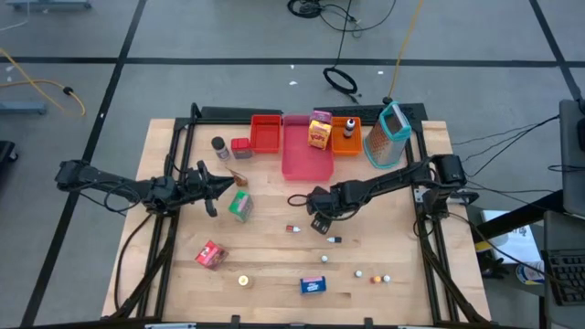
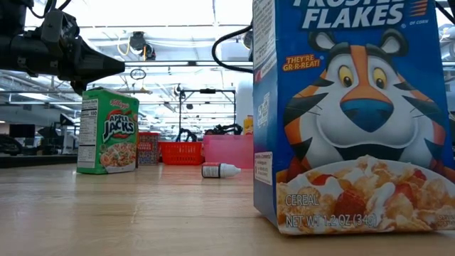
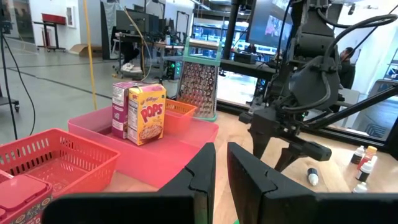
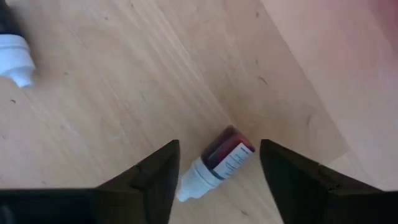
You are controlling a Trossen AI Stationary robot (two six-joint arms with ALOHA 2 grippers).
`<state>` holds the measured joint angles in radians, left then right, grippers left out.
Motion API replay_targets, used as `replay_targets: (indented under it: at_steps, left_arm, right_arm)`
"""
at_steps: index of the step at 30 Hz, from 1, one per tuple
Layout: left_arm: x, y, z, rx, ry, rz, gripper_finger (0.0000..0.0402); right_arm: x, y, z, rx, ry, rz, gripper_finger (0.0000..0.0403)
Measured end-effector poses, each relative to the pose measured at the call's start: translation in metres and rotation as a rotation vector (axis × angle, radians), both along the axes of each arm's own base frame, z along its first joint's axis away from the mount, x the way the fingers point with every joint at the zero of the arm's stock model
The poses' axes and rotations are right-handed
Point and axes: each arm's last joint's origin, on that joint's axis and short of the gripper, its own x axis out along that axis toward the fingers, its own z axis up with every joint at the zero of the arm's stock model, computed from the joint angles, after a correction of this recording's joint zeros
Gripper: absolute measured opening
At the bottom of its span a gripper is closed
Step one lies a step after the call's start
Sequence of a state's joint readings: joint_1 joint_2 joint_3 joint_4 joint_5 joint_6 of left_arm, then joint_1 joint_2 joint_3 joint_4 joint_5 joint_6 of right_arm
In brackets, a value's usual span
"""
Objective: Pick & Place Kitchen Items
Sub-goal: Put the red food coloring bottle into the orange bin
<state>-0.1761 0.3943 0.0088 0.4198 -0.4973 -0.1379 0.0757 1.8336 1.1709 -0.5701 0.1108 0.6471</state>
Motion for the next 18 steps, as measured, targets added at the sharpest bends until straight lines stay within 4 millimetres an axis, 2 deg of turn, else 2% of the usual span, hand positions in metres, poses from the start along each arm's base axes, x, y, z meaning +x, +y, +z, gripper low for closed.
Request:
replay_targets:
  at_steps: [14, 16, 18]
  left_arm:
    - [0.0, 0.0, 0.0, 0.0, 0.0, 0.0, 0.004]
    - [0.0, 0.0, -0.0001, 0.0, 0.0, 0.0, 0.004]
    - [0.0, 0.0, 0.0, 0.0, 0.0, 0.0, 0.004]
  right_arm:
    - [-0.0003, 0.0003, -0.0002, -0.005, 0.005, 0.028, 0.0013]
    - [-0.0001, 0.0005, -0.0001, -0.007, 0.005, 0.043, 0.0005]
    - [0.0007, 0.0, 0.0002, -0.024, -0.003, 0.056, 0.0016]
